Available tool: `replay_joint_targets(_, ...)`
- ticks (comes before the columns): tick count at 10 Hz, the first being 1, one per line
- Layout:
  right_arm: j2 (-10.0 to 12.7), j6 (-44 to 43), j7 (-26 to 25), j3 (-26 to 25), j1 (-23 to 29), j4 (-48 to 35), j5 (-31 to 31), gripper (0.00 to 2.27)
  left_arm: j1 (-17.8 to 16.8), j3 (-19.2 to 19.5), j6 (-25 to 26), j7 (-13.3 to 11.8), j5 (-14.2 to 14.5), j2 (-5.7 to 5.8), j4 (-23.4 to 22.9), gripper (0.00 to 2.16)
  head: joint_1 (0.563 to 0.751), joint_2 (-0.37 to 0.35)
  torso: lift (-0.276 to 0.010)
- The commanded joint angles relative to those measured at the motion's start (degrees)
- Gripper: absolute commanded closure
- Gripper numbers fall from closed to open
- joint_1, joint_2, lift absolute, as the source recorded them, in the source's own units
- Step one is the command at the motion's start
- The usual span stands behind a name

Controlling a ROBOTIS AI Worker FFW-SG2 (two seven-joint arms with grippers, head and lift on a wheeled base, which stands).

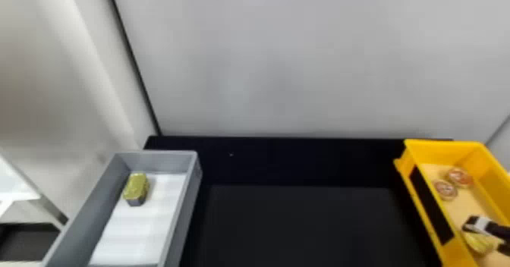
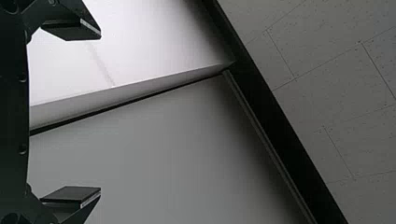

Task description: Pick up the round yellow can and place it in the yellow rectangular box

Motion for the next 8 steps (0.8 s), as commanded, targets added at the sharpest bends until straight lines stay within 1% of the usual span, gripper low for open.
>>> replay_joint_targets(1,-0.33,-0.98,-0.77,0.74,-0.17,-0.33,-0.75,0.0,-0.06,-0.07,0.01,0.0,0.0,0.0,0.0,0.11,0.72,0.032,-0.001)
replay_joint_targets(2,-0.15,-1.25,-2.0,0.74,-0.08,-0.94,-1.01,0.0,-0.06,-0.07,0.01,-0.09,0.0,0.0,0.0,0.11,0.72,0.032,-0.001)
replay_joint_targets(3,-0.24,-2.57,-1.48,0.66,0.27,-1.47,-2.07,0.0,0.03,0.11,0.01,-0.18,0.0,0.0,0.0,0.11,0.72,0.032,-0.001)
replay_joint_targets(4,-0.24,-5.12,-1.65,0.3,1.85,-4.72,-3.83,0.0,0.11,0.37,0.01,-0.44,0.0,0.0,-0.09,0.11,0.72,0.032,-0.001)
replay_joint_targets(5,-0.24,-5.65,-2.62,-0.93,3.96,-10.7,-4.44,0.0,0.2,0.55,0.09,-0.44,0.0,-0.09,-0.18,0.11,0.72,0.032,-0.001)
replay_joint_targets(6,0.02,-5.91,-5.43,-2.42,6.16,-20.01,-5.32,0.0,0.55,0.9,0.27,-0.44,0.0,-0.18,-0.44,0.11,0.72,0.032,-0.001)
replay_joint_targets(7,0.46,-8.63,-9.56,-2.86,9.06,-32.05,-6.82,0.01,0.82,1.16,0.36,-0.35,0.0,-0.44,-0.53,0.11,0.72,0.032,-0.001)
replay_joint_targets(8,0.55,-10.83,-12.55,-2.33,10.47,-41.9,-6.82,0.03,0.9,1.25,0.44,-0.35,0.0,-0.53,-0.62,0.11,0.72,0.032,-0.001)
